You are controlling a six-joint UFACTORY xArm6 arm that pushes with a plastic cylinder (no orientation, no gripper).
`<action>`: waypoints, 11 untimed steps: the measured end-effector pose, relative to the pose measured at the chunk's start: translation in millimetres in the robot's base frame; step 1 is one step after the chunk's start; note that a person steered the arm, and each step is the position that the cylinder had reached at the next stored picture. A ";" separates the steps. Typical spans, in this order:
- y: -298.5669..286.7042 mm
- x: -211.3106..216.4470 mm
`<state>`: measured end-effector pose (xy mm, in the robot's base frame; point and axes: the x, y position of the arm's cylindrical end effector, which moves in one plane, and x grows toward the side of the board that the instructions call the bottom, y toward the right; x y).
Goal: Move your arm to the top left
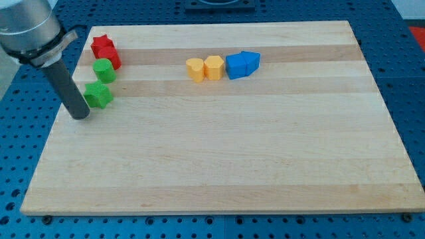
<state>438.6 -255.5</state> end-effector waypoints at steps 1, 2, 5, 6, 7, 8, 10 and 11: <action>0.0 -19.9; -0.5 -34.2; 25.4 -5.6; 62.0 -7.6; 89.7 -43.1; 90.8 -90.8; 48.8 -213.1; -1.0 -247.0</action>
